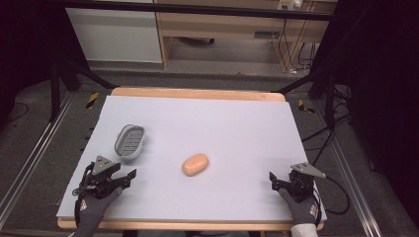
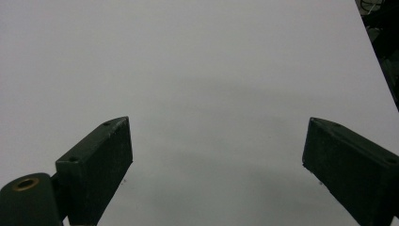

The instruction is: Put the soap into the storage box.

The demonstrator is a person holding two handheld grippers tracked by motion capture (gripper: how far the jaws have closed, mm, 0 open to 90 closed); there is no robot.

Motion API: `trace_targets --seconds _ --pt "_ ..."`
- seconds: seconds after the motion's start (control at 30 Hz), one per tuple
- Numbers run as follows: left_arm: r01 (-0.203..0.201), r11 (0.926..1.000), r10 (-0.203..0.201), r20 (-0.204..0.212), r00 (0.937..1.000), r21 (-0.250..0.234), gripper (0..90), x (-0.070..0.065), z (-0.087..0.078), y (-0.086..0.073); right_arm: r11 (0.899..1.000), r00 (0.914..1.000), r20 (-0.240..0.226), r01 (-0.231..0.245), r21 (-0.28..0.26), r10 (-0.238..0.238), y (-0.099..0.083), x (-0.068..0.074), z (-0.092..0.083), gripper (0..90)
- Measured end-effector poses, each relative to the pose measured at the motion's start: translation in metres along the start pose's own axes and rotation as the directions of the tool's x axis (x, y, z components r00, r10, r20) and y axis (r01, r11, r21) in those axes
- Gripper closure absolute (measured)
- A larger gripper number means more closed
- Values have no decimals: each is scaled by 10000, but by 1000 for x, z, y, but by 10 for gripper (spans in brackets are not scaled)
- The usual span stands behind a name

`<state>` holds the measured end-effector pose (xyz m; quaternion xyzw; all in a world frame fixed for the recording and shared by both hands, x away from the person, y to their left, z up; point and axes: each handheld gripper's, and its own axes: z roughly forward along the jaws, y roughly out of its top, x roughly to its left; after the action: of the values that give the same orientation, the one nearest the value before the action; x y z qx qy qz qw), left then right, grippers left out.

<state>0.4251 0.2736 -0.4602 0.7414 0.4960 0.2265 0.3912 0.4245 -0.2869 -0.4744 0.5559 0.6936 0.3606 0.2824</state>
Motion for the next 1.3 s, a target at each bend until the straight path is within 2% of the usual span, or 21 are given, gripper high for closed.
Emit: trace_targets --seconds 0.47,0.67,0.87,1.13,1.3 --pt "-402 9992 404 432 9982 -58 324 -16 3 6 9998 9995 252 197 -100 -194 1 8 -2 80" --pt "-426 9990 430 515 9977 -95 308 -20 3 9 9997 9995 232 217 -80 -215 0 9 -2 80" --pt "-577 9981 589 708 9957 -200 293 -26 3 17 9997 9995 228 234 -17 -234 0 11 -2 78" --pt "-974 9950 990 919 9908 -224 279 -39 7 27 9998 9994 296 199 -9 -198 0 11 -2 73" --pt "-945 9948 980 1059 9895 -372 272 -43 7 37 9997 9992 303 258 -1 -257 0 12 -3 73"
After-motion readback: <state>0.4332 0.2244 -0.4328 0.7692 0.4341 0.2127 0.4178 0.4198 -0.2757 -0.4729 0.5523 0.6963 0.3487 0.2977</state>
